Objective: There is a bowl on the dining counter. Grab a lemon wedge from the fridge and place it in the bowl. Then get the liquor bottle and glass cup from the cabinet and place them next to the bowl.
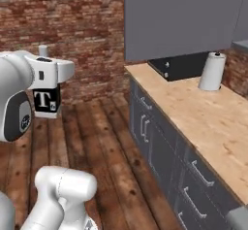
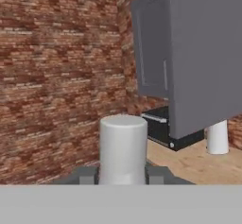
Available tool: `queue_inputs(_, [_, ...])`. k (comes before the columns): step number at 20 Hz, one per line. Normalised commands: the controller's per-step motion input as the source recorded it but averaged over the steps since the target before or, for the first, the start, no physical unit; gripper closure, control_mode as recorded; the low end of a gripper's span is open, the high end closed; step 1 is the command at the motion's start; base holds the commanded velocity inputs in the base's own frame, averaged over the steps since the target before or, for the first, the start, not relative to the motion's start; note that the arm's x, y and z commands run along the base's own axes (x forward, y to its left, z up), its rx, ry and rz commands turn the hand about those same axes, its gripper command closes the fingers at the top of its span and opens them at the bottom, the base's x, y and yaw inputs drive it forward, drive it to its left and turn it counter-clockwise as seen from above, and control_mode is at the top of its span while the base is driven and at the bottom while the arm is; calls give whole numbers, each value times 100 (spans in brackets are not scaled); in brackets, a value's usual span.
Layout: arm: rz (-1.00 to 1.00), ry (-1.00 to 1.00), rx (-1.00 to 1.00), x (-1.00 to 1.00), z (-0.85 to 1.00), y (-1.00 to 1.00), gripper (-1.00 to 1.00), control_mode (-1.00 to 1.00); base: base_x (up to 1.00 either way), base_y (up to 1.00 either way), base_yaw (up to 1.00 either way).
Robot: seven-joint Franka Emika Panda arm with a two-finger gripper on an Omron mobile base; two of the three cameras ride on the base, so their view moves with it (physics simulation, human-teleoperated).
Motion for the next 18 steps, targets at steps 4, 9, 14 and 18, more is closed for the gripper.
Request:
queue_inputs(4, [0, 0, 0, 0, 0, 0, 100, 100, 75, 0, 59])
queue_inputs(9, [0, 0, 0, 0, 0, 0, 100, 100, 99, 0, 50])
queue_inputs(14, [0, 0, 0, 0, 0, 0, 100, 100, 98, -9, 47])
queue_inputs(18, [0, 0, 0, 0, 0, 0, 100, 100, 99, -13, 39])
